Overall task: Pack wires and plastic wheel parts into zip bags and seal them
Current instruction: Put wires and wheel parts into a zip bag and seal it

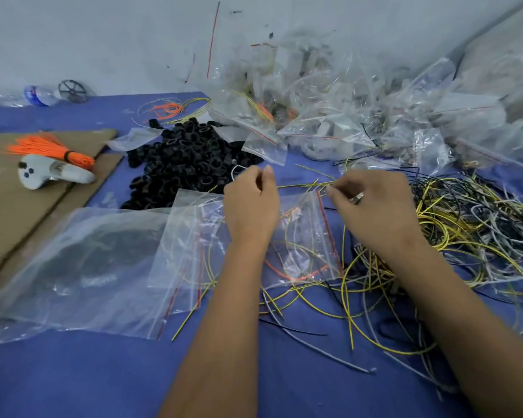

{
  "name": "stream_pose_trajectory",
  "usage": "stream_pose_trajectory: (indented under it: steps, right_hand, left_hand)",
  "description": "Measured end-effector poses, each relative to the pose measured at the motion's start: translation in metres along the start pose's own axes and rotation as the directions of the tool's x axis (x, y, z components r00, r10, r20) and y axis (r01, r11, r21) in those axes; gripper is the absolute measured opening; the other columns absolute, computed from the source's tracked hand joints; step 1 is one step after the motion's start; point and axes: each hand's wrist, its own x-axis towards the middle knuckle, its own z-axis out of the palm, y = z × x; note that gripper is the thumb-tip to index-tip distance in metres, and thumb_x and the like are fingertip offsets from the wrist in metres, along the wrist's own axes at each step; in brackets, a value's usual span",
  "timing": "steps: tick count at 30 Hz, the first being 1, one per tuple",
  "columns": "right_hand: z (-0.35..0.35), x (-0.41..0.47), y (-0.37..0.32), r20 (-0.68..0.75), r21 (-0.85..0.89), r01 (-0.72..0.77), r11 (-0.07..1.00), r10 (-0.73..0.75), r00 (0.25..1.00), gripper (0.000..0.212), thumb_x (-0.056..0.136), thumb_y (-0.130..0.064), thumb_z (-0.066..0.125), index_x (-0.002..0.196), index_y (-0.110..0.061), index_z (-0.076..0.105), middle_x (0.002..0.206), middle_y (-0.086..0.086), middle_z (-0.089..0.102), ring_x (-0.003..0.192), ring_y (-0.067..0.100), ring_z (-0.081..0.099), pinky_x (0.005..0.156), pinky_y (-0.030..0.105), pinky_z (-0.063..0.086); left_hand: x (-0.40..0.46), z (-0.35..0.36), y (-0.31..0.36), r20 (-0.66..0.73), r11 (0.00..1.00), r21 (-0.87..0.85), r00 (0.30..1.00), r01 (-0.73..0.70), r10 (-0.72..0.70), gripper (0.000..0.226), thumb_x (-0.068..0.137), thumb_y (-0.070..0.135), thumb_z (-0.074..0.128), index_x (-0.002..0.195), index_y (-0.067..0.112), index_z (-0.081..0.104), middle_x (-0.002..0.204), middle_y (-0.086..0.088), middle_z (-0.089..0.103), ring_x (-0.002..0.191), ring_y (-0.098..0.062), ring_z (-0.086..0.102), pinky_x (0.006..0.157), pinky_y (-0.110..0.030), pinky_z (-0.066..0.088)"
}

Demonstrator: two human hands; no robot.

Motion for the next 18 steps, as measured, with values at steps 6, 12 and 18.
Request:
stream_pose_trajectory:
  steps: [6, 12, 18]
  right_hand:
    - [0.026, 0.052, -0.037, 0.066, -0.018, 0.057, 0.998, -0.056, 0.996, 0.013, 0.088, -0.028, 0.068, 0.085, -0.018, 0.076, 0.079, -0.001, 0.073, 0.082, 0.022, 0.067, 0.076, 0.035, 0.052]
    - [0.079, 0.093, -0.093, 0.436, 0.033, 0.322, 0.946, -0.304, 0.847, 0.023, 0.087, -0.006, 0.062, 0.106, -0.014, 0.073, 0.103, 0.004, 0.073, 0.098, 0.025, 0.065, 0.089, 0.04, 0.05]
    - [0.119, 0.095, -0.113, 0.604, -0.156, 0.475, 0.866, -0.296, 0.74, 0.037, 0.095, -0.014, 0.06, 0.13, -0.022, 0.053, 0.122, 0.013, 0.049, 0.107, 0.034, 0.056, 0.088, 0.04, 0.048]
  left_hand:
    - [0.017, -0.021, -0.012, -0.251, 0.967, -0.097, 0.934, 0.237, -0.254, 0.04, 0.104, 0.025, 0.049, 0.081, -0.004, 0.065, 0.076, -0.015, 0.067, 0.075, -0.035, 0.057, 0.066, -0.043, 0.035]
    - [0.02, -0.028, -0.018, -0.431, 0.896, -0.219, 0.785, 0.387, -0.445, 0.033, 0.103, 0.023, 0.049, 0.076, 0.006, 0.055, 0.065, 0.001, 0.051, 0.062, -0.02, 0.043, 0.057, -0.031, 0.023]
    - [0.022, -0.028, -0.023, -0.446, 0.873, -0.286, 0.751, 0.395, -0.486, 0.033, 0.102, 0.024, 0.049, 0.072, 0.01, 0.052, 0.065, 0.002, 0.049, 0.068, -0.024, 0.047, 0.057, -0.032, 0.023]
